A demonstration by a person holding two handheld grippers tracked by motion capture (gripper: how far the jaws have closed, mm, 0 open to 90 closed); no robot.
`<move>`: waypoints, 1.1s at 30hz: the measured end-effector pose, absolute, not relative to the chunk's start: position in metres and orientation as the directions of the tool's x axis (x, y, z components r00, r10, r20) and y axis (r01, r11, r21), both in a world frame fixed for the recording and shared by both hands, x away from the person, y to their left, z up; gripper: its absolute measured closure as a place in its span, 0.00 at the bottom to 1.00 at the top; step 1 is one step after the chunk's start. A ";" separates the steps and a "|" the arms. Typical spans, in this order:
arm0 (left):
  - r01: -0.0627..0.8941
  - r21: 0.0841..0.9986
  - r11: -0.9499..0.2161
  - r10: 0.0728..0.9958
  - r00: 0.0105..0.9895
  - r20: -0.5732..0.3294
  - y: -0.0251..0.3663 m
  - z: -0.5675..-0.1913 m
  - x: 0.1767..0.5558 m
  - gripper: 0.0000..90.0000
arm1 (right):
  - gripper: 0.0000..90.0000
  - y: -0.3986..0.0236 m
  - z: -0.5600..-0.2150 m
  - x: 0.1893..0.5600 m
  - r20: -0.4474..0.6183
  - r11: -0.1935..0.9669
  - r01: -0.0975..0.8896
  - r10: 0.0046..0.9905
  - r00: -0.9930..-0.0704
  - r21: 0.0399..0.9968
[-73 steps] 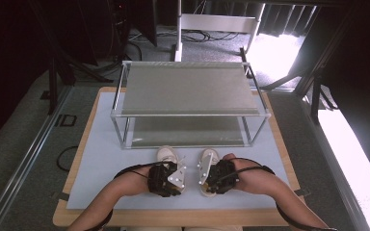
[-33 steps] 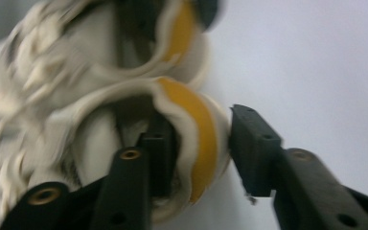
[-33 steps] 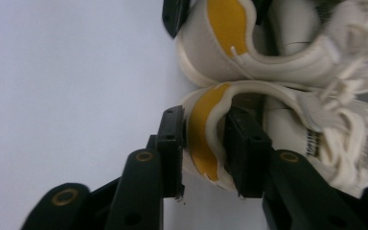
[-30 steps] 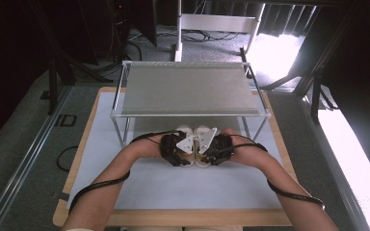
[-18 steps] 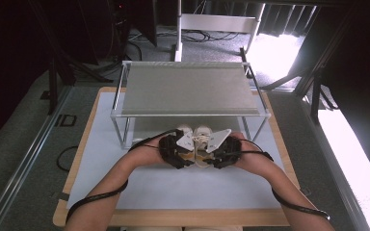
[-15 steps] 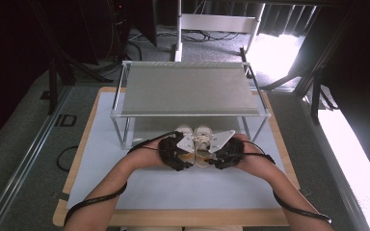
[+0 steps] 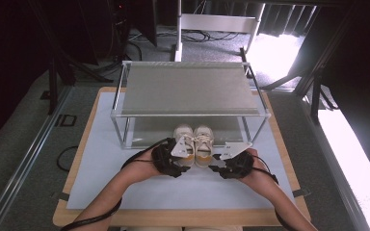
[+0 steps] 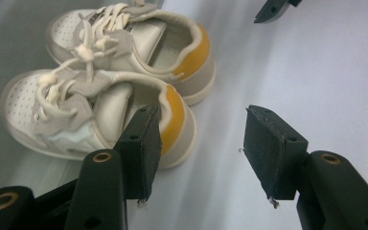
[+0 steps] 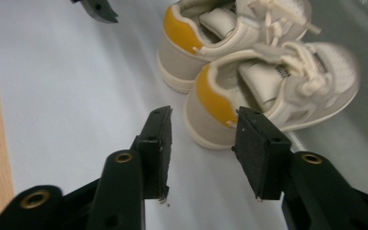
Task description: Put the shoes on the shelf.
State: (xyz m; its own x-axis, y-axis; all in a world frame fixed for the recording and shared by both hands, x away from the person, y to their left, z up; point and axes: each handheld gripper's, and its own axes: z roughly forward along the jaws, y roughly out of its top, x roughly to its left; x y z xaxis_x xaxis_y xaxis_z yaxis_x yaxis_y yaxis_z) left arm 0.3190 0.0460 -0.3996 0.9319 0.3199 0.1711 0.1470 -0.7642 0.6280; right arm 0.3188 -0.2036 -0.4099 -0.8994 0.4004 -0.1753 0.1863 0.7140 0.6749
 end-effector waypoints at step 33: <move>0.318 0.696 -0.644 0.543 0.831 0.122 0.038 -0.441 0.319 0.93 | 0.99 -0.194 -0.442 0.317 -0.097 0.542 0.337 0.621 -0.778 0.770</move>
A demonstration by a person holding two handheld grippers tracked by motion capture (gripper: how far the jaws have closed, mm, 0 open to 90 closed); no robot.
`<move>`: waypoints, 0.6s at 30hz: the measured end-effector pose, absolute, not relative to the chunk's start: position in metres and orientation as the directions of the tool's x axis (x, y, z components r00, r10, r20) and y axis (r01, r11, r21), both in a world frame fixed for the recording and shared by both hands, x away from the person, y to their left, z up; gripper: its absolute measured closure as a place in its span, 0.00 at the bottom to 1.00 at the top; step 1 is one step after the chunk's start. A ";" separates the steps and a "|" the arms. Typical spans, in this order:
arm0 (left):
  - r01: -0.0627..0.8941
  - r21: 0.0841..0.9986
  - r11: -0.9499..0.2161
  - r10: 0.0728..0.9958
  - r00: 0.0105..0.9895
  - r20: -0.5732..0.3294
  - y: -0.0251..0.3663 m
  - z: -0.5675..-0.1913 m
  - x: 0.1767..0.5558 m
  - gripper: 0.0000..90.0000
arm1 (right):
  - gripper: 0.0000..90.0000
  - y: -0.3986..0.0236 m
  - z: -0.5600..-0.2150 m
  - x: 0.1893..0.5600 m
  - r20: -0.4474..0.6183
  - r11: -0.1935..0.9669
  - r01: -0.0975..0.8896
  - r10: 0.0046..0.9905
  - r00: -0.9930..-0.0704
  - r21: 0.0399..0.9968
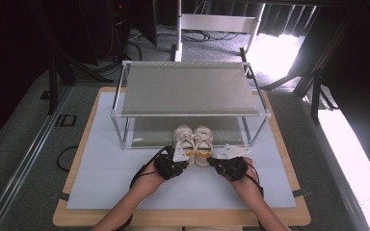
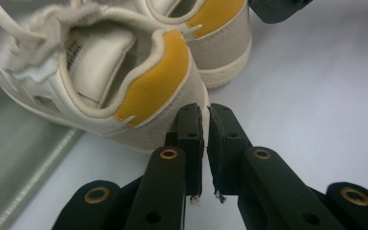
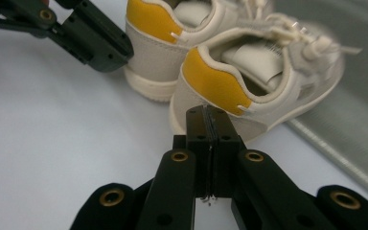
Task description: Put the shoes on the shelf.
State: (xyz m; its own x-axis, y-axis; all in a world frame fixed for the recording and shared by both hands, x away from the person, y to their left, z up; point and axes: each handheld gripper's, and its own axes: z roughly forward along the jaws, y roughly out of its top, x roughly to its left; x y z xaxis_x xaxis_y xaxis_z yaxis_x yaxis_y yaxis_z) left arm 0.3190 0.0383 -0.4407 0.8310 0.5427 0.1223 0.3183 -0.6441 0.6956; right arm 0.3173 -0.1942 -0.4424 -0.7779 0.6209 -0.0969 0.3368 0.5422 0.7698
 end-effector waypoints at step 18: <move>0.311 0.714 -0.627 0.538 0.836 0.109 0.032 -0.438 0.349 0.93 | 0.97 -0.191 -0.438 0.349 -0.090 0.494 0.377 0.691 -0.718 0.783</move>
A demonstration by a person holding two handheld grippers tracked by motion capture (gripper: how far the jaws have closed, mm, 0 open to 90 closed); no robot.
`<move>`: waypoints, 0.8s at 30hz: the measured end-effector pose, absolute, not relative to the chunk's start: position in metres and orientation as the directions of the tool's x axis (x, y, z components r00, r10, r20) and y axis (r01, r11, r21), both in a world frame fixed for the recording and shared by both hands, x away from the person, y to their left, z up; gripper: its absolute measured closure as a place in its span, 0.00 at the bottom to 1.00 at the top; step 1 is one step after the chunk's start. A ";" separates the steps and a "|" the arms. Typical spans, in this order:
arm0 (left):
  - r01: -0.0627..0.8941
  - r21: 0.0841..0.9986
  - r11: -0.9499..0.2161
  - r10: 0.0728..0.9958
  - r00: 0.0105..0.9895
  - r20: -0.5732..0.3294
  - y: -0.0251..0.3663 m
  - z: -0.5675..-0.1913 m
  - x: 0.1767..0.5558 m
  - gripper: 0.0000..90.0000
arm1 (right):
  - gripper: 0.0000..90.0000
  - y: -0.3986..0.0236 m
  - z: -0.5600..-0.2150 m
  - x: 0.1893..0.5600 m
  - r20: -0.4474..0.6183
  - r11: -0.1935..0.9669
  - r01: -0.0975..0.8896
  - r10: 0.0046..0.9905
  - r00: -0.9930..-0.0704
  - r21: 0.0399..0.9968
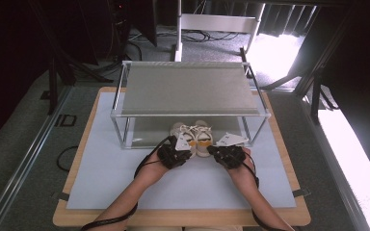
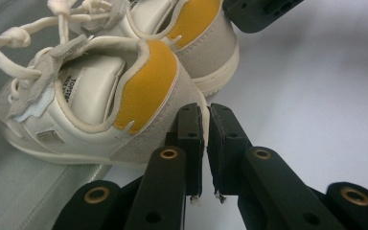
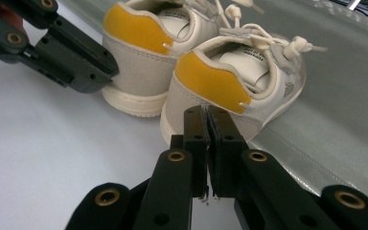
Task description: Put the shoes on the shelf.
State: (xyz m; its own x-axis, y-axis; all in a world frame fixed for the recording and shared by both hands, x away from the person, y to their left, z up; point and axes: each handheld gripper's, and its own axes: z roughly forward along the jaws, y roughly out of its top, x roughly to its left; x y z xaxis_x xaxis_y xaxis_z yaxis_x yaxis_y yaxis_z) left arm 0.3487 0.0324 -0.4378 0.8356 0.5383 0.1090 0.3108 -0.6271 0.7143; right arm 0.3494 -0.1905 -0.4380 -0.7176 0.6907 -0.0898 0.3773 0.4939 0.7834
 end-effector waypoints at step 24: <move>0.326 0.703 -0.632 0.592 0.789 0.166 0.051 -0.442 0.367 0.92 | 0.95 -0.168 -0.444 0.369 -0.060 0.454 0.371 0.693 -0.718 0.810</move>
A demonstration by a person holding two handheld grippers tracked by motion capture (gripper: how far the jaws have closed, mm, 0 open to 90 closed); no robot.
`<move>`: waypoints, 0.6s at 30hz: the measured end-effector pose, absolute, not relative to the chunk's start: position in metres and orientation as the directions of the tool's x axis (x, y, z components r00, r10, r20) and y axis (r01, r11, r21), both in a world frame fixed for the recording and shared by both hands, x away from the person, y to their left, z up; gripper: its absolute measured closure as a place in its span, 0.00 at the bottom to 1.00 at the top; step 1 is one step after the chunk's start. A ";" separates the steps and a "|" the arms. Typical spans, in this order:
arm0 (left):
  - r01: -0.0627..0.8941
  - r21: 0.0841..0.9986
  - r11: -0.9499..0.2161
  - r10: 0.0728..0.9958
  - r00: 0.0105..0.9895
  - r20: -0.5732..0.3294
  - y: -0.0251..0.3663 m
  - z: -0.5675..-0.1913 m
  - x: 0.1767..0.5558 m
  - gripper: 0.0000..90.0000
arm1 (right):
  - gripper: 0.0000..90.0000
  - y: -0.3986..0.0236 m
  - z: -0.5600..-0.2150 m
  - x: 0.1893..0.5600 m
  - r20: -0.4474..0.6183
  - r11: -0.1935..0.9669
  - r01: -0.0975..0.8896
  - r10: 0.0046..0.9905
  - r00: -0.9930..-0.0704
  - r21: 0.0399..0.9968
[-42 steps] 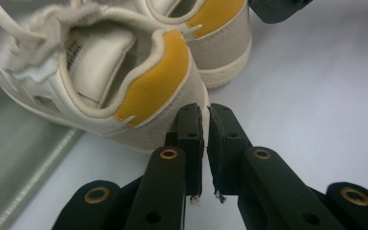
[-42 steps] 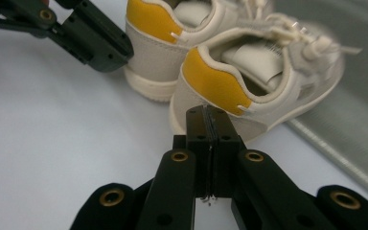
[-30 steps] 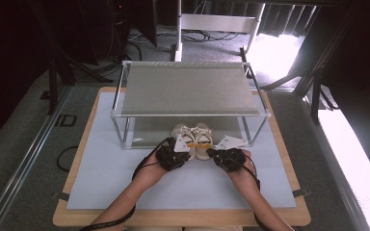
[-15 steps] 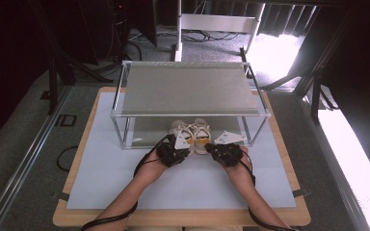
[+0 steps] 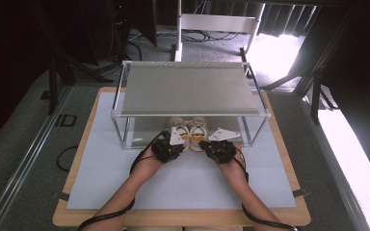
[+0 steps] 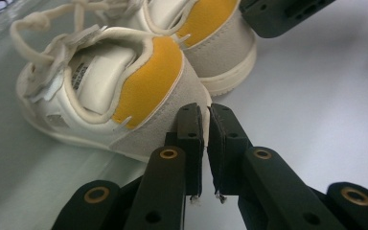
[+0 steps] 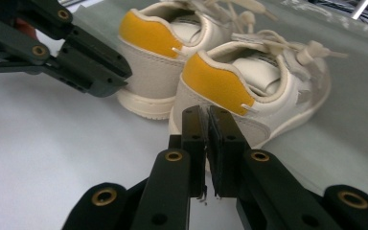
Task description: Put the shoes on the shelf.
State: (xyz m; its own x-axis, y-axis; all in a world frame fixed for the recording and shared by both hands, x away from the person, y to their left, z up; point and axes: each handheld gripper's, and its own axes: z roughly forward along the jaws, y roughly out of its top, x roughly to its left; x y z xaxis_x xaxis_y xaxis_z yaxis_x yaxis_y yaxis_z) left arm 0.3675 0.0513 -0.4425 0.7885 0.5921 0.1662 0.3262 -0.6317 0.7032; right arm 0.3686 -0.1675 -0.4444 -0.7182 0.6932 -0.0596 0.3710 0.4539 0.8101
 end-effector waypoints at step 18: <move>0.387 0.704 -0.596 0.643 0.754 0.130 0.058 -0.449 0.397 0.90 | 0.93 -0.144 -0.452 0.397 -0.081 0.460 0.391 0.723 -0.686 0.797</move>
State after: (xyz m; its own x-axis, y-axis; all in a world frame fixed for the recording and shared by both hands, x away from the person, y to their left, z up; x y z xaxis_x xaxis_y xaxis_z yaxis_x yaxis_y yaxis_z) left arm 0.3966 0.0580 -0.4492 0.7544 0.6435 0.1296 0.3871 -0.5956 0.7039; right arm 0.3973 -0.1444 -0.4525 -0.6859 0.7232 -0.0813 0.3908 0.4603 0.7972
